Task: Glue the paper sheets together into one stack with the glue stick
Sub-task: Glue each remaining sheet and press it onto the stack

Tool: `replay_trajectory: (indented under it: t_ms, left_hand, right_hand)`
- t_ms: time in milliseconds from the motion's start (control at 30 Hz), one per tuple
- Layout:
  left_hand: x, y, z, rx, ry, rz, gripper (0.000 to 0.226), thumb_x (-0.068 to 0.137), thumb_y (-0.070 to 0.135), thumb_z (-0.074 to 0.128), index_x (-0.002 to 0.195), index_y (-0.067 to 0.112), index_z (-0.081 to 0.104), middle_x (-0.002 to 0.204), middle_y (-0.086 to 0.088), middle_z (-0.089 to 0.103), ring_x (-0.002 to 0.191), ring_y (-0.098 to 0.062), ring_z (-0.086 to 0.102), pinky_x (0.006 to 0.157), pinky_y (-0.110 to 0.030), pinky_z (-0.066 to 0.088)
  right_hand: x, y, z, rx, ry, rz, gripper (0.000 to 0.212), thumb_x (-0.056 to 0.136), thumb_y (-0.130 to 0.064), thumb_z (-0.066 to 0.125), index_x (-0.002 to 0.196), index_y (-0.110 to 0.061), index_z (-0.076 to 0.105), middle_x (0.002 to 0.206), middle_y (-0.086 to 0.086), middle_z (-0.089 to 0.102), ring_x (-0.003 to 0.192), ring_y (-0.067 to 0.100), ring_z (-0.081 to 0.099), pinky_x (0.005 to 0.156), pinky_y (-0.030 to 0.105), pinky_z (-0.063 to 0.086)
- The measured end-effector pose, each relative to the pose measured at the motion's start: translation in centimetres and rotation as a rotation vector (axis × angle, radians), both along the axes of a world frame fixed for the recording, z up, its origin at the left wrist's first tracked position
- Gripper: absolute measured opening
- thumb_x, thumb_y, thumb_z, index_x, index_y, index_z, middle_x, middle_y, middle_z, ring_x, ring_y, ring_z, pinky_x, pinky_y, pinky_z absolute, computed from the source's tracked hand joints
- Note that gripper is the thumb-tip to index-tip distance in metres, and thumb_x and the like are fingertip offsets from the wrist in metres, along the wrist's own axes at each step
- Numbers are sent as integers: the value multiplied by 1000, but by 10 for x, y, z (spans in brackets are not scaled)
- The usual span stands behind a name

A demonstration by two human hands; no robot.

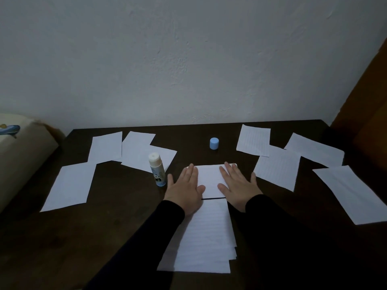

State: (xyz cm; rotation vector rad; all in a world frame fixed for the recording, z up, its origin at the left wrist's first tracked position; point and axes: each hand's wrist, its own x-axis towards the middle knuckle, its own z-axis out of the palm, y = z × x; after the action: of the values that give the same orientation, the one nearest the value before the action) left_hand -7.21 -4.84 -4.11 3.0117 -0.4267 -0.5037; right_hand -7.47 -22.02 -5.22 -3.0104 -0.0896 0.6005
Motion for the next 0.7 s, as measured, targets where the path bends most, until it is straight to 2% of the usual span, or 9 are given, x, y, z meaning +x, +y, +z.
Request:
replay_trajectory:
  t_ms: [300, 500, 567, 633, 700]
  left_hand:
    - [-13, 4, 9, 35, 43, 34, 61, 103, 37, 21, 152, 15, -7, 160, -1, -13, 148, -19, -7, 115, -55, 1]
    - [-23, 6, 17, -52, 49, 56, 60, 101, 23, 27, 153, 12, -1, 162, -2, -7, 148, -20, -1, 117, -52, 7]
    - [-25, 5, 19, -90, 49, 76, 61, 99, 17, 31, 153, 11, 4, 162, -4, -2, 148, -22, 2, 118, -50, 10]
    - [-27, 1, 20, -136, -11, 96, 62, 96, 15, 37, 152, 11, 11, 161, -5, 6, 147, -23, 9, 118, -48, 14]
    - [-29, -4, 21, -194, -116, 105, 64, 94, 16, 44, 151, 14, 15, 160, -5, 13, 145, -22, 16, 116, -46, 18]
  right_hand:
    - [-18, 0, 7, 12, 27, -95, 61, 104, -42, 14, 153, -20, -13, 159, -2, -24, 146, 17, -20, 113, 60, -7]
    - [-31, 3, 17, -7, 94, -153, 59, 104, -31, 16, 153, -13, -12, 160, 2, -21, 147, 19, -16, 115, 61, -6]
    - [-34, 6, 20, -39, 126, -156, 61, 104, -37, 16, 153, -11, -10, 160, 5, -18, 148, 21, -14, 114, 61, -7]
    - [-33, 8, 25, -89, 143, -167, 67, 102, -50, 15, 154, -13, -3, 162, 5, -11, 149, 24, -9, 112, 62, -7]
    - [-28, 10, 32, -120, 92, -186, 63, 101, -52, 18, 153, -16, 17, 162, 5, 8, 149, 27, 2, 112, 63, -4]
